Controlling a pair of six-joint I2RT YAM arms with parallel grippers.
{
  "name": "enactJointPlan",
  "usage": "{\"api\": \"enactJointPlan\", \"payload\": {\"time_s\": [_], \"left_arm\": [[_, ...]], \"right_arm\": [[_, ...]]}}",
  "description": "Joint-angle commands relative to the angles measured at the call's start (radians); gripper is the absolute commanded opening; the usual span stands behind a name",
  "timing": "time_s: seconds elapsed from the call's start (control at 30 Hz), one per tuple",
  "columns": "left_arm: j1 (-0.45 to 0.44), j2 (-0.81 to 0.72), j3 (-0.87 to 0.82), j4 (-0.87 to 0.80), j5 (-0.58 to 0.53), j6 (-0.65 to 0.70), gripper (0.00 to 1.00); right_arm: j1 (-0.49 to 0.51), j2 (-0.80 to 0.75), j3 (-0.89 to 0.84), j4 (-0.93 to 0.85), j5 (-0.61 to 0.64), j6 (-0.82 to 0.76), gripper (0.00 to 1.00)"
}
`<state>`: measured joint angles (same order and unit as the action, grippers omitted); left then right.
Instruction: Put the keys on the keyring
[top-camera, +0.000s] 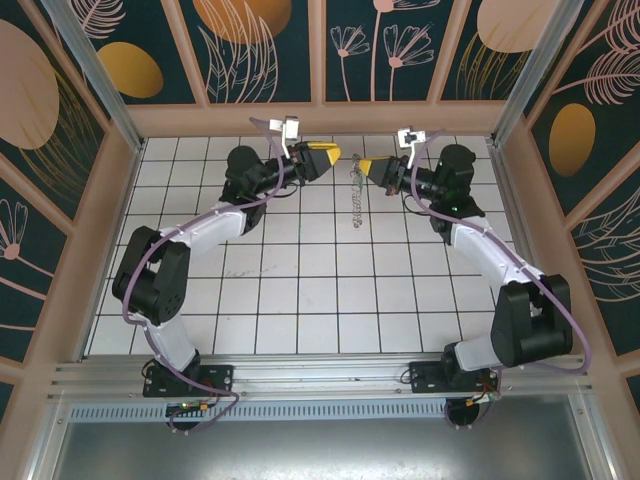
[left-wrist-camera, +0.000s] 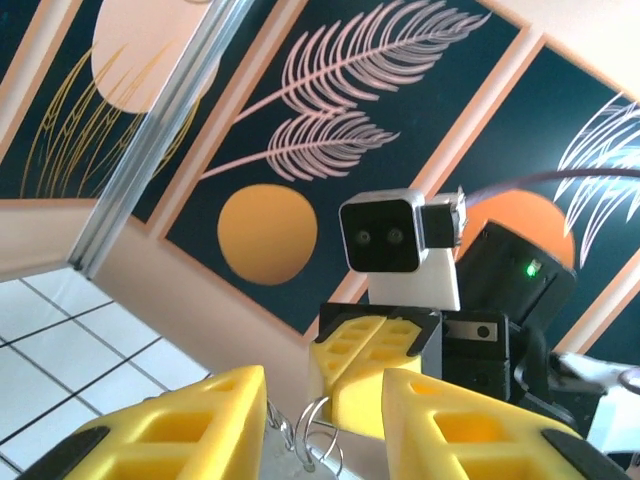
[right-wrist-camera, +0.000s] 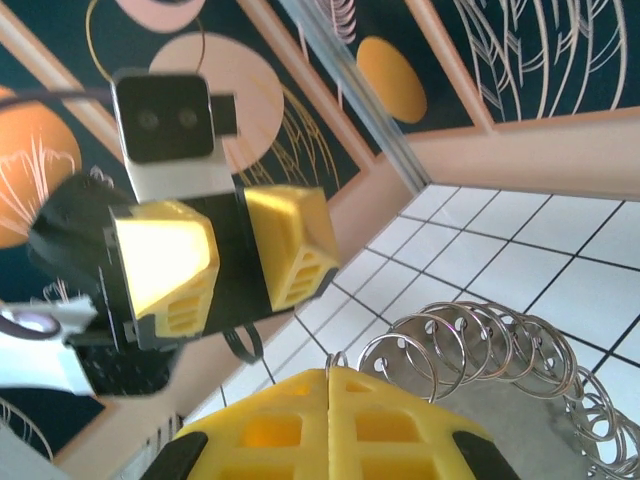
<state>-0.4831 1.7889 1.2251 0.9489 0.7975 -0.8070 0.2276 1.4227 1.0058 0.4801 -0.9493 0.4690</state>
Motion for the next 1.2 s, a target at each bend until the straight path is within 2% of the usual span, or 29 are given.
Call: {"api": "enactJointPlan", "payload": {"time_s": [0.0,0.17,0.4,0.83,1.17], "left_arm": [[0.001,-0.025,0.072,-0.25,0.105,0.195,0.36],[0.001,-0.014,0.133,-0.419,0.166,0.309,0.36],[0.004,-0.012,0.136,-0.489,0.186,0.365,0.36],[0.008,0.038,0.164,-0.481,0.195,0.349,0.36],[0.008,0.06,0.153,-0.39,0.24,0.287,0.36]], "right_arm": [[-0.012,0.028,0.098,-0.171,-0.112,-0.191,0.0],[-0.026,0.096,0.171,-0.238,-0.204,-0.255,0.0],[-0.026,0.133,0.193,-0.235,-0.253,-0.261,0.0],[-0.025,0.123,0.166,-0.173,-0.281,-0.226,0.0],[-0.021,0.118,0.162,-0.127,-0.285,-0.194,0.0]]}}
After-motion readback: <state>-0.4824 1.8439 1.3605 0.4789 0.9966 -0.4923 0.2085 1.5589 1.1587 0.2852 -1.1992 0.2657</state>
